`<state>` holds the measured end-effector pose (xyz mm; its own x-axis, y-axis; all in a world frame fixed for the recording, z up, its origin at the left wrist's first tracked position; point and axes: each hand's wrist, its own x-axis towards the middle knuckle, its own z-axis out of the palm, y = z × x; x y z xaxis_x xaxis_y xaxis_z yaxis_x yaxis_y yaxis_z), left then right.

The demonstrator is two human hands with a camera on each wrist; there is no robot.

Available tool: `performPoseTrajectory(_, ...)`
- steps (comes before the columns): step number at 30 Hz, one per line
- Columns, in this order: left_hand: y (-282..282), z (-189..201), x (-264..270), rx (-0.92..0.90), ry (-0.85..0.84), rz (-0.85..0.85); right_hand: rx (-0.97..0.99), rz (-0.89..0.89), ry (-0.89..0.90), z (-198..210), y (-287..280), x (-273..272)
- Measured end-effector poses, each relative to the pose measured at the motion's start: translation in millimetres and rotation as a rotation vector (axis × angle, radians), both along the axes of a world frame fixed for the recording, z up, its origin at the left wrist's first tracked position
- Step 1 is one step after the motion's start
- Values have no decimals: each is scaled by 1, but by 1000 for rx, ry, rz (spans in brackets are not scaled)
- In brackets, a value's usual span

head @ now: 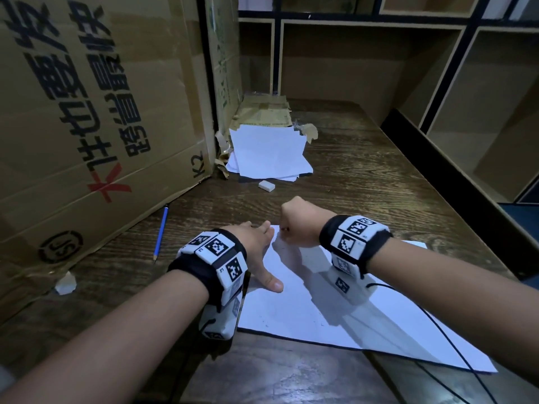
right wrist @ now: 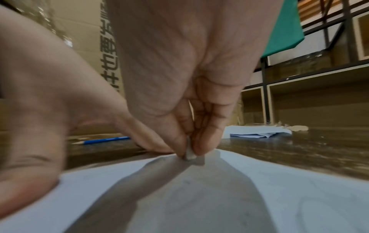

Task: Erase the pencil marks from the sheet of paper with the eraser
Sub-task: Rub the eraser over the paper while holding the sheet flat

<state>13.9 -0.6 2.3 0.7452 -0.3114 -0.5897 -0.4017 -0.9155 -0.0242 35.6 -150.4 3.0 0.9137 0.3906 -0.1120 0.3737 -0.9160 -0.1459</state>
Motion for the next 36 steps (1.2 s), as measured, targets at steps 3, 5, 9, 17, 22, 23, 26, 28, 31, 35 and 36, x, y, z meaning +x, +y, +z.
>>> performPoseTrajectory(3, 1, -1, 0, -14, -10, 2, -24, 42, 58, 1, -1, -7)
performPoseTrajectory(5, -1, 1, 0, 0, -3, -3, -8, 31, 45, 2, -4, 4)
performPoseTrajectory(9, -3, 4, -1, 12, -16, -20, 24, 19, -2, 2, -4, 10)
performPoseTrajectory(17, -3, 5, -2, 11, -2, -12, 14, 47, 12, -2, -8, 11)
performPoseTrajectory(22, 0, 4, -2, 28, -1, 3, 26, 84, 22, -4, -2, -1)
performPoseTrajectory(23, 1, 3, -3, 24, -3, 9, 30, 104, 36, -4, 0, -7)
performPoseTrajectory(26, 7, 1, -6, 28, -30, 21, 27, 112, 29, -4, 8, -12)
performPoseTrajectory(28, 11, 0, -8, 28, -47, 36, 26, 103, 6, -4, 16, -9)
performPoseTrajectory(31, 15, -1, -10, 18, -37, 57, 12, 64, -26, 0, 27, -5)
performPoseTrajectory(35, 15, -4, -7, 19, -16, 58, 2, 73, -19, 7, 29, -13)
performPoseTrajectory(36, 16, -6, -6, 4, -17, 54, -19, 112, 6, 5, 28, -18)
